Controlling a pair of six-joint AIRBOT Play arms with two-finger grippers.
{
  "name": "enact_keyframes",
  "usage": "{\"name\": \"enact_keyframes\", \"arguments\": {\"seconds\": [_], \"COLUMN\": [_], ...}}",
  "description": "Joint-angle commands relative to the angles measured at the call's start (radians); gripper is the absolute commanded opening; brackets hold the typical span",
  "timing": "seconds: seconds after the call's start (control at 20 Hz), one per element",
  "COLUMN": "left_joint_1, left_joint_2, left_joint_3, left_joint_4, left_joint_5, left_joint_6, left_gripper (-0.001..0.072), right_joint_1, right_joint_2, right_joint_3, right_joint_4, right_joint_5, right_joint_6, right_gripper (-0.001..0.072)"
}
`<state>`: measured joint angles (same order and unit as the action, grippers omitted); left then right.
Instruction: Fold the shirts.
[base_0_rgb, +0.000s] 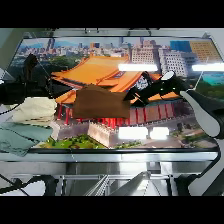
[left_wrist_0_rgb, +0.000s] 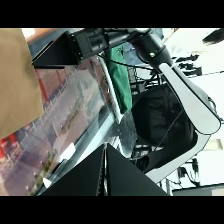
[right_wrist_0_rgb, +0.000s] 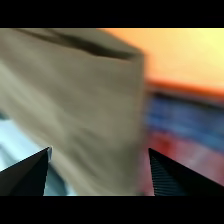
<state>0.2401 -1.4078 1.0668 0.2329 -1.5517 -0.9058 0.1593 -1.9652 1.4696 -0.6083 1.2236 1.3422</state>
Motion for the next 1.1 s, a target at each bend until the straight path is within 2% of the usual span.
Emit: {"name": "enact_keyframes", "arguments": {"seconds": [0.0, 0.05, 0.1, 0.2, 0.25, 0.35, 0.45, 0.55, 0.65, 0.75, 0.9, 1.05], "left_joint_1": [-0.001, -0.001, -0.001, -0.001, -0.001, -0.001, -0.001, -0.001, -0.001, -0.001, -0.001, -0.001], "left_joint_2": [0.0, 0.0, 0.0, 0.0, 0.0, 0.0, 0.0, 0.0, 0.0, 0.0, 0.0, 0.0], "left_joint_3": [-0.003, -0.003, -0.003, -0.003, -0.003, -0.003, -0.003, -0.003, -0.003, -0.003, -0.003, -0.003], "left_joint_4": [0.0, 0.0, 0.0, -0.001, -0.002, -0.002, -0.002, -0.002, -0.001, 0.0, 0.0, 0.0], "left_joint_5": [-0.002, -0.003, -0.003, -0.006, -0.014, -0.035, -0.052, -0.059, -0.052, -0.045, -0.044, -0.041], "left_joint_6": [0.009, 0.009, 0.009, 0.008, 0.007, -0.002, -0.004, -0.004, -0.003, -0.003, -0.003, -0.003], "left_gripper": [0.0005, 0.0005, 0.0005, 0.0005, 0.0005, 0.0005, 0.0005, 0.0005, 0.0005, 0.0005, 0.0005, 0.0005], "right_joint_1": [0.053, 0.065, 0.072, 0.065, 0.049, -0.024, -0.159, -0.341, -0.546, -0.758, -1.013, -1.168], "right_joint_2": [-0.06, -0.061, -0.061, -0.051, -0.034, 0.051, 0.183, 0.33, 0.439, 0.498, 0.526, 0.538], "right_joint_3": [-0.004, -0.004, -0.003, -0.002, -0.002, -0.002, -0.002, 0.004, 0.042, 0.08, 0.096, 0.096], "right_joint_4": [0.199, 0.288, 0.403, 0.644, 0.719, 0.729, 0.65, 0.531, 0.34, 0.132, -0.121, -0.491], "right_joint_5": [-0.028, -0.027, -0.018, 0.03, 0.052, 0.068, 0.064, 0.03, 0.008, 0.063, 0.215, 0.363], "right_joint_6": [-0.104, -0.155, -0.211, -0.337, -0.364, -0.356, -0.279, -0.181, -0.026, 0.115, 0.193, 0.263], "right_gripper": [0.0689, 0.0513, 0.0011, 0.0017, 0.0017, 0.0016, 0.0016, 0.0016, 0.0016, 0.0016, 0.0016, 0.0016]}}
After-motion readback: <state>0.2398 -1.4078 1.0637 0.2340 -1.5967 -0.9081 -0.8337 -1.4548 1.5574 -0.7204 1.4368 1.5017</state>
